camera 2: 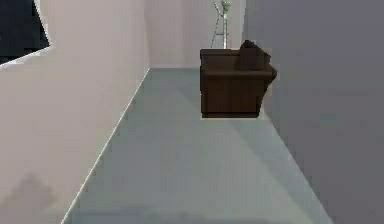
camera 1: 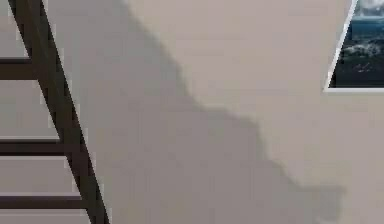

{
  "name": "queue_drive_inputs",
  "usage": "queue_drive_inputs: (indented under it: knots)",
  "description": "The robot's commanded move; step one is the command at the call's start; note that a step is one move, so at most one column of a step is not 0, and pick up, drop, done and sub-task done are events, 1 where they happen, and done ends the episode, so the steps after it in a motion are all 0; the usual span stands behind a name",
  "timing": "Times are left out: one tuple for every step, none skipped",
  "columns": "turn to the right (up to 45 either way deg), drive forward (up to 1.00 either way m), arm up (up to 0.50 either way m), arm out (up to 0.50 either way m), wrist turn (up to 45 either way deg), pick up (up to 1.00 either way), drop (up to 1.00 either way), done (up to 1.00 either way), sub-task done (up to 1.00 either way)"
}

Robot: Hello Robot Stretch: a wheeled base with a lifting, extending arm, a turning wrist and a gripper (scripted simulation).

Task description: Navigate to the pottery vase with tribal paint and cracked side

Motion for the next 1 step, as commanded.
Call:
queue_drive_inputs:
  knots:
    - [-45.0, 0.00, 0.00, 0.00, 0.0, 0.00, 0.00, 0.00, 0.00]
